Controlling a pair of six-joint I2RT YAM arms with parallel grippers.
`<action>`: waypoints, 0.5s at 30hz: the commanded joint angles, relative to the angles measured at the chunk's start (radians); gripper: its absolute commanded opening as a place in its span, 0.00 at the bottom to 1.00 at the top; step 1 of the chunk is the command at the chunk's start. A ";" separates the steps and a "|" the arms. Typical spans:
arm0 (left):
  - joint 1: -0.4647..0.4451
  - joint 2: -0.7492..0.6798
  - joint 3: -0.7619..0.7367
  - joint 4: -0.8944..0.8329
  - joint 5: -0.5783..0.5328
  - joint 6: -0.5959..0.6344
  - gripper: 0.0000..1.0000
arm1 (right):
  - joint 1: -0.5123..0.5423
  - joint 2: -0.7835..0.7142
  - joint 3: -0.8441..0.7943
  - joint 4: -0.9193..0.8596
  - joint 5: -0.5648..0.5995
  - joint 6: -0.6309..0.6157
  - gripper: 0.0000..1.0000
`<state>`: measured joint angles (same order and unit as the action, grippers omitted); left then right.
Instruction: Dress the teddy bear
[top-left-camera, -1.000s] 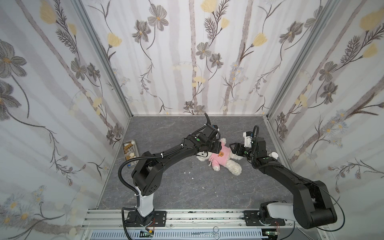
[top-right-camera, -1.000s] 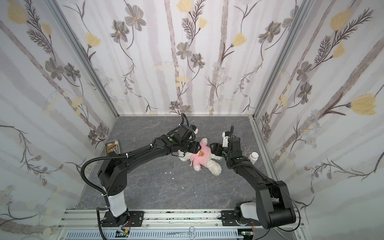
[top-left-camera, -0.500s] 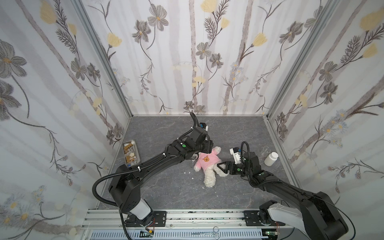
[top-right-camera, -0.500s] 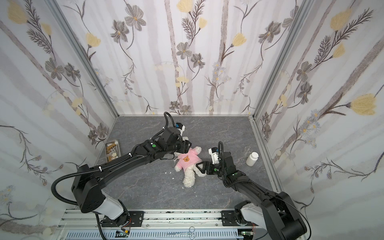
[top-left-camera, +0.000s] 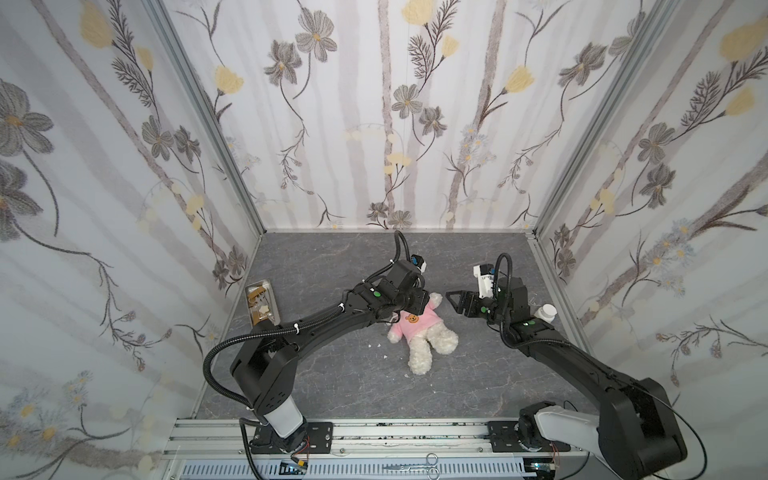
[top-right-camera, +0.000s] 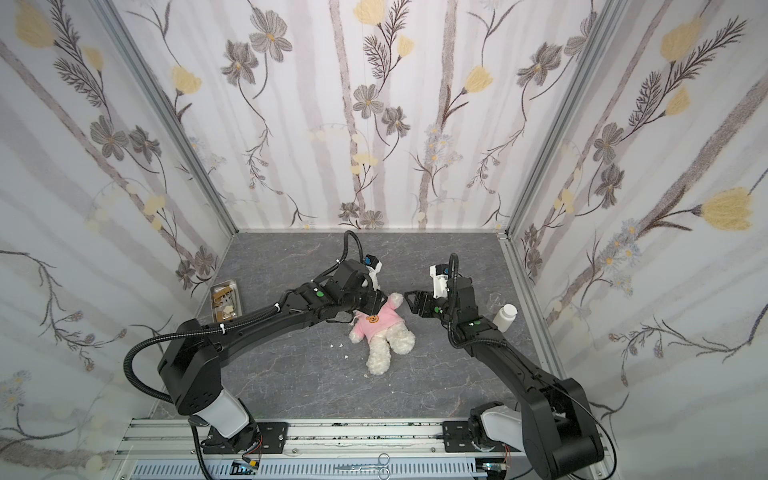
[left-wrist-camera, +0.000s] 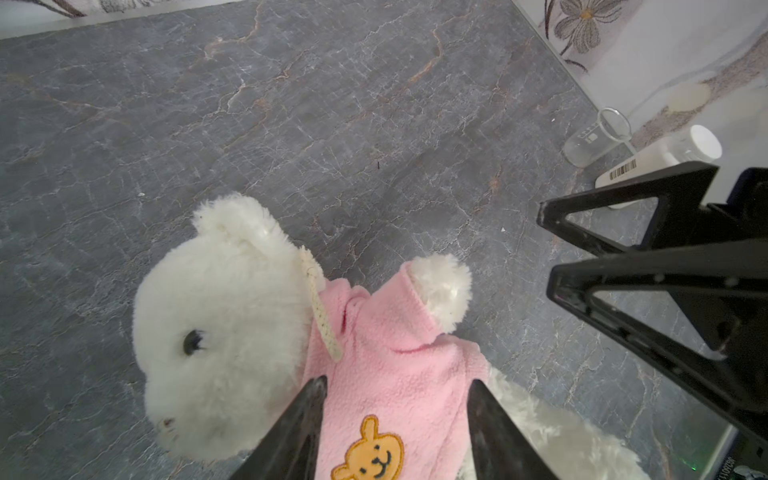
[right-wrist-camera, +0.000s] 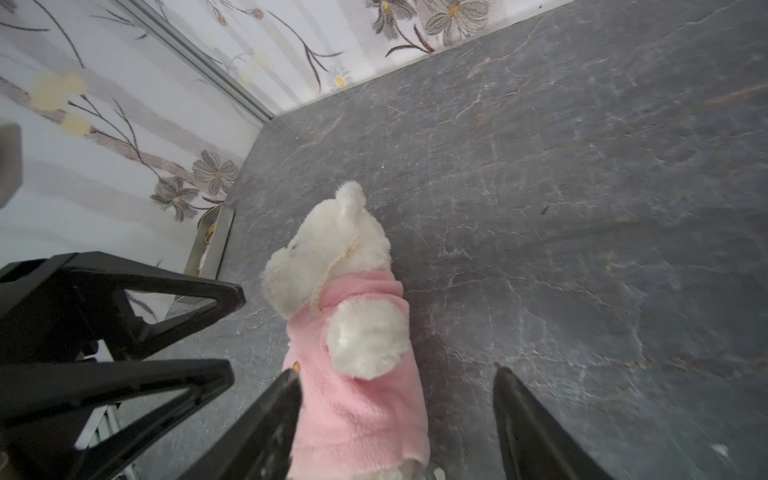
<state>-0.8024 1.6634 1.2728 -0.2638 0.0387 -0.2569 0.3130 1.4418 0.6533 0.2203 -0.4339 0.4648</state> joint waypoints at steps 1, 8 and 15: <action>0.017 0.009 0.014 0.039 0.012 0.023 0.56 | 0.001 0.088 0.028 0.138 -0.128 0.046 0.68; 0.026 0.006 -0.016 0.038 -0.006 0.015 0.58 | 0.032 0.196 0.055 0.171 -0.148 0.053 0.55; 0.026 0.002 -0.024 0.039 0.012 0.011 0.58 | 0.035 0.244 0.055 0.191 -0.130 0.050 0.47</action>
<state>-0.7769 1.6703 1.2507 -0.2436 0.0463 -0.2398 0.3466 1.6730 0.6998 0.3489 -0.5636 0.5159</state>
